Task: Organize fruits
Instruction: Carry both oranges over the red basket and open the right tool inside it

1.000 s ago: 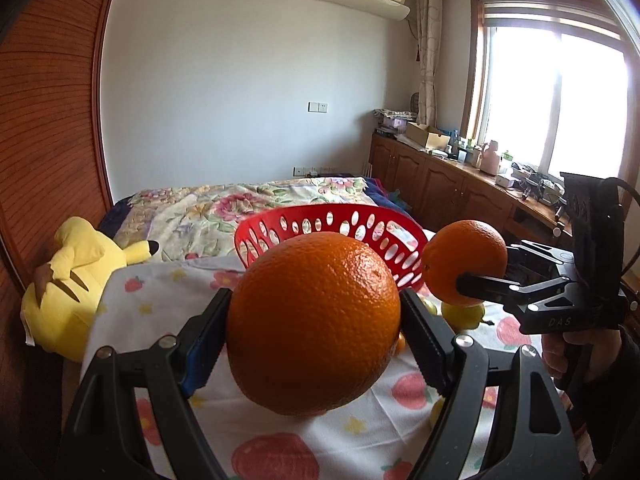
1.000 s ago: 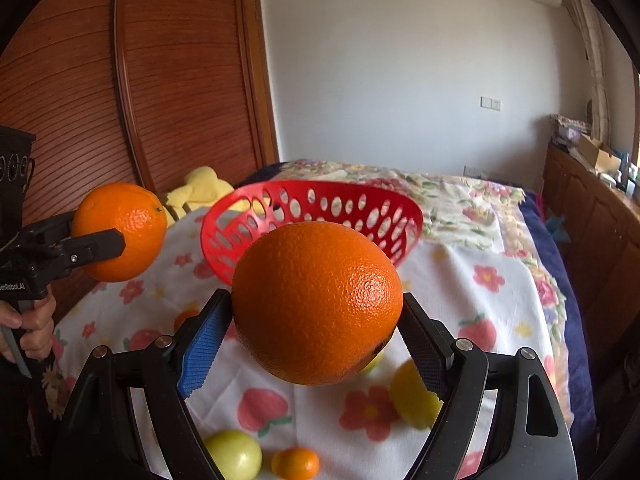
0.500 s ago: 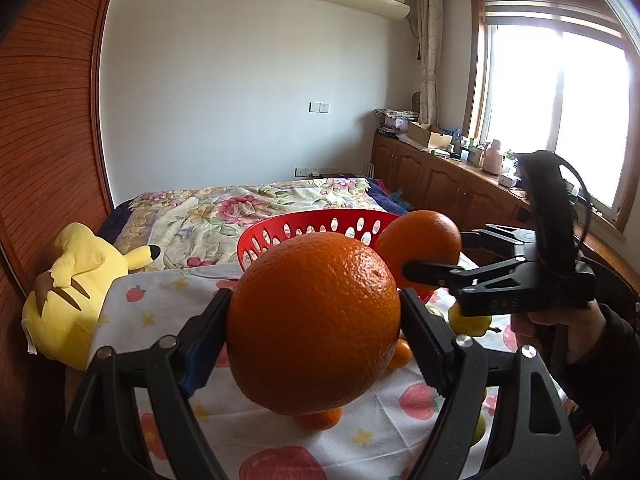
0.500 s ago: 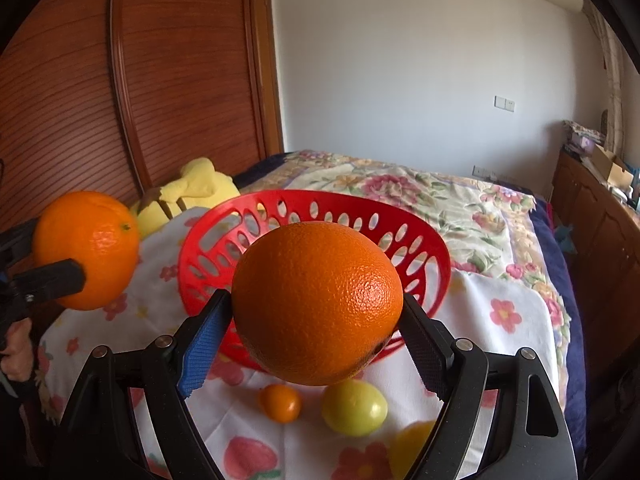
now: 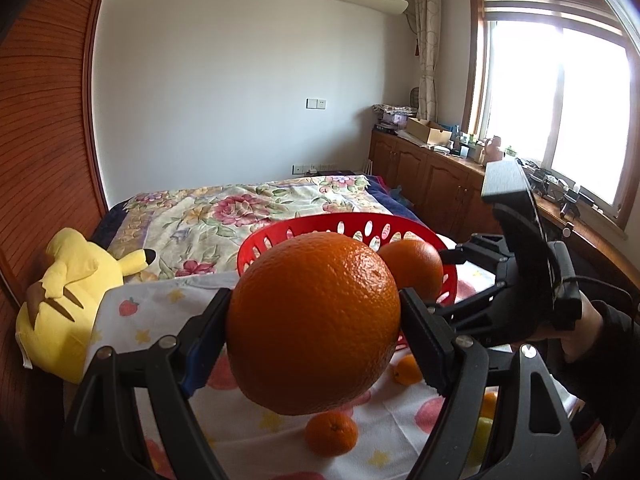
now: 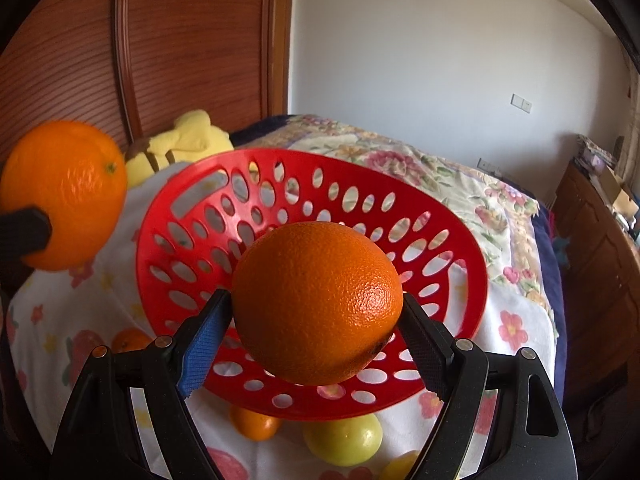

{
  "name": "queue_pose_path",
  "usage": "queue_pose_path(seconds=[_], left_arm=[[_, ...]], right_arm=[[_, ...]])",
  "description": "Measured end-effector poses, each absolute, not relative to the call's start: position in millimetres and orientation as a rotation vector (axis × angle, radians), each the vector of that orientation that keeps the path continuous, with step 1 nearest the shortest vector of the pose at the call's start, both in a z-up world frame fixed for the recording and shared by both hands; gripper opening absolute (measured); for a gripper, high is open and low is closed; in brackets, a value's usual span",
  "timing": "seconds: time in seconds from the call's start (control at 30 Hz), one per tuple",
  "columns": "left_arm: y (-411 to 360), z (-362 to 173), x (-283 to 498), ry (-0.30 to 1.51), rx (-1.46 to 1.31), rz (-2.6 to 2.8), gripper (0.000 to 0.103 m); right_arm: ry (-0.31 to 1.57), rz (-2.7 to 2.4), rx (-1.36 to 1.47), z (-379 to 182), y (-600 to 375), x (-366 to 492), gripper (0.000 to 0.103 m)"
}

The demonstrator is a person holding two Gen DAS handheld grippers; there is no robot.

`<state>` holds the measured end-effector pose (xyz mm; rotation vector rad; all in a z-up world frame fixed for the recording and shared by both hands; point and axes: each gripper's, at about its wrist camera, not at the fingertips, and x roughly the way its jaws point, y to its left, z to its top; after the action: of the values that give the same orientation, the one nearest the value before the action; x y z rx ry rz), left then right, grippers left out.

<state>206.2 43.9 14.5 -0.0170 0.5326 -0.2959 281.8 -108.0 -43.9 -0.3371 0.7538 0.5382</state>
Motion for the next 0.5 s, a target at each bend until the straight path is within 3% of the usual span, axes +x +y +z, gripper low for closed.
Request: queue_pose_path(seconds=[0.5], left_arm=[[29, 8, 245, 0.555, 0.018, -0.312, 0.081]], right_arm=[[0.730, 0.546, -0.333, -46, -108, 286, 0.086]])
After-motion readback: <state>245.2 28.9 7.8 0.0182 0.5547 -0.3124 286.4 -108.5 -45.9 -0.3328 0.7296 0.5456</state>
